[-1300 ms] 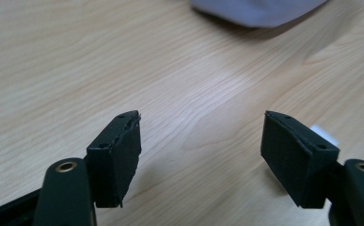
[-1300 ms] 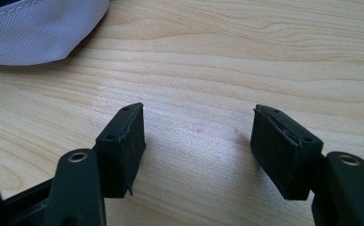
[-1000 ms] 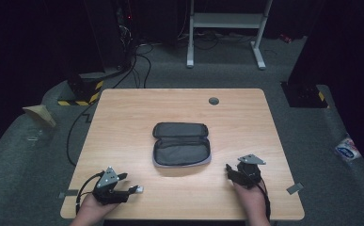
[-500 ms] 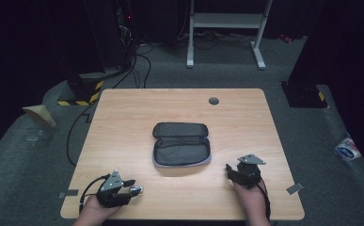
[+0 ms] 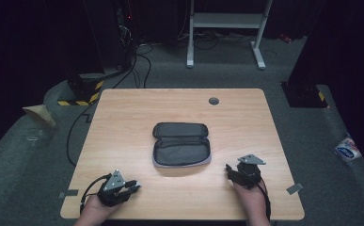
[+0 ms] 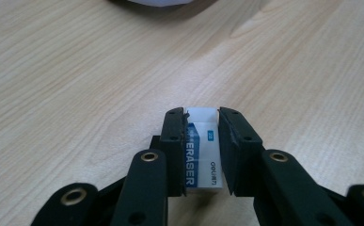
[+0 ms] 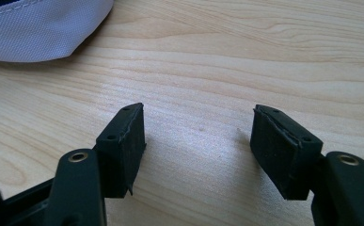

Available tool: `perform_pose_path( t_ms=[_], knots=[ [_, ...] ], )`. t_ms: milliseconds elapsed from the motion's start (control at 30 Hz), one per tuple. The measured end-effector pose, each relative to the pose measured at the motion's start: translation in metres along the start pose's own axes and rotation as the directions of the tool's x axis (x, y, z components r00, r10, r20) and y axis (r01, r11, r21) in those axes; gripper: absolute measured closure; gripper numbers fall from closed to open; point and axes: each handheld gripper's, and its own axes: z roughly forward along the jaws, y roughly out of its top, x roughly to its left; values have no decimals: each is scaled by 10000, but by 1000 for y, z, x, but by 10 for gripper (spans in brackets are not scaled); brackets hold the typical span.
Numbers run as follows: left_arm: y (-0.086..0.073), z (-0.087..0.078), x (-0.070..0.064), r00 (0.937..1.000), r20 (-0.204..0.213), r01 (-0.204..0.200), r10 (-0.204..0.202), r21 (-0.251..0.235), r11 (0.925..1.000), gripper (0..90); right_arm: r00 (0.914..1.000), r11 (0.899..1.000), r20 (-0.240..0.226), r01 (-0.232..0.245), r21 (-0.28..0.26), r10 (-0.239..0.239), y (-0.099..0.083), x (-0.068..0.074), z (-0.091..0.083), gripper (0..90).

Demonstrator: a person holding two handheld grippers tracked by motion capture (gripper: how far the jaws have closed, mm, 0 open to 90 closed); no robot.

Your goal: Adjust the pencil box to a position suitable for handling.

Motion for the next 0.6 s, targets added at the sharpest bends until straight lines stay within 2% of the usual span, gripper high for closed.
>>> perform_pose_path(
  t_ms=[67, 200, 233, 267, 300, 333, 367, 433, 533, 600],
  knots=[
    [0, 1, 2, 9999, -165, 46, -47, -42, 10000, 724, 10000, 10000, 0, 2, 2, -2, 0, 0, 0, 356],
    [1, 3, 8, 9973, -597, 432, -437, -104, 9990, 725, 10000, 10000, 2, 0, 1, 0, 0, 0, 0, 356],
    [1, 3, 8, 9973, -597, 432, -437, -104, 9990, 725, 10000, 10000, 2, 0, 1, 0, 0, 0, 0, 356],
    [3, 5, 12, 9938, -909, 630, -642, -157, 9979, 725, 10000, 10000, 2, 1, 1, -1, 0, 0, 0, 356],
    [3, 5, 12, 9938, -909, 630, -642, -157, 9979, 724, 10000, 10000, 2, 1, 1, -1, 0, 0, 0, 356],
    [4, 6, 15, 9900, -1165, 788, -796, -114, 9968, 724, 10000, 10000, 2, 0, 2, 0, 0, 0, 0, 356],
    [4, 6, 15, 9900, -1165, 788, -796, -114, 9968, 724, 10000, 10000, 2, 0, 2, 0, 0, 0, 0, 356],
    [5, 7, 18, 9843, -1431, 1017, -1032, -173, 9947, 724, 10000, 10000, 3, 0, 0, 0, 0, 0, 0, 356],
    [5, 7, 20, 9823, -1558, 1034, -1043, -144, 9945, 719, 10000, 10000, 1, 0, 1, 0, 0, 0, 0, 356],
    [3, 6, 21, 9801, -1506, 1268, -1289, -234, 9916, 672, 10000, 10000, 2, 3, 0, -3, 0, 0, 0, 356]
  ],
)
